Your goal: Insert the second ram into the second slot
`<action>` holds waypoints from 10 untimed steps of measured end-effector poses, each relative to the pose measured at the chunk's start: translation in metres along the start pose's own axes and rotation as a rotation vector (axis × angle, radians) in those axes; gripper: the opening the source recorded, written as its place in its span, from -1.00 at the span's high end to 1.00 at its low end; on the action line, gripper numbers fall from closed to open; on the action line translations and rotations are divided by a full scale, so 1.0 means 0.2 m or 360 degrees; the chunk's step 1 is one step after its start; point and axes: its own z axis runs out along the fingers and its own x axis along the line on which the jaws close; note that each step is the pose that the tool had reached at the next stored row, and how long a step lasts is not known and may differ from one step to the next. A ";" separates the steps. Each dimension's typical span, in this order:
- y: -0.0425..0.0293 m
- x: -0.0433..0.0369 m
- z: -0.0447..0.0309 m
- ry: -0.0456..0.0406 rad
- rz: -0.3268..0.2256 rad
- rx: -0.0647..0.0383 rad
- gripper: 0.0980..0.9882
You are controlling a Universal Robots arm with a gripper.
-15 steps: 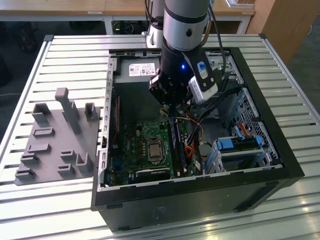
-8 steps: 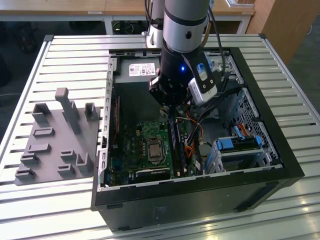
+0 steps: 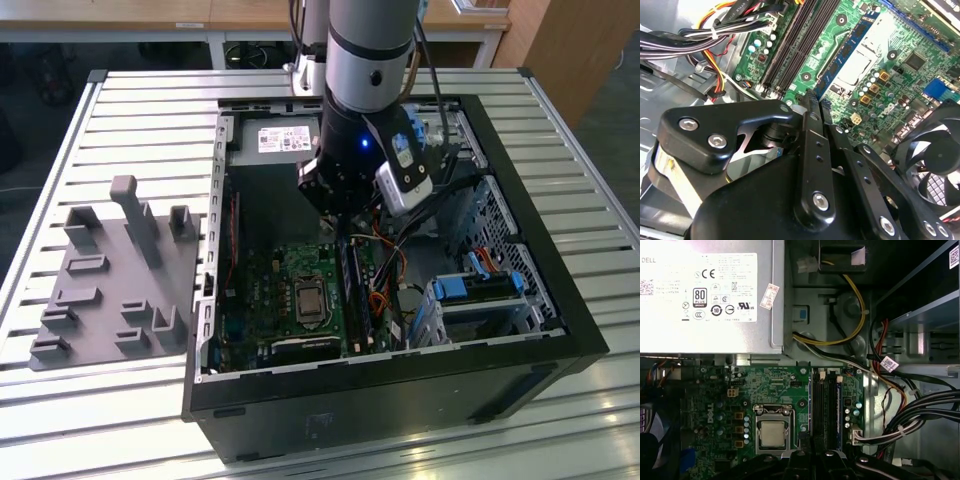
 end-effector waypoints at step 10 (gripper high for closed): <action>-0.001 -0.002 0.043 0.0003 0.0000 0.0000 0.91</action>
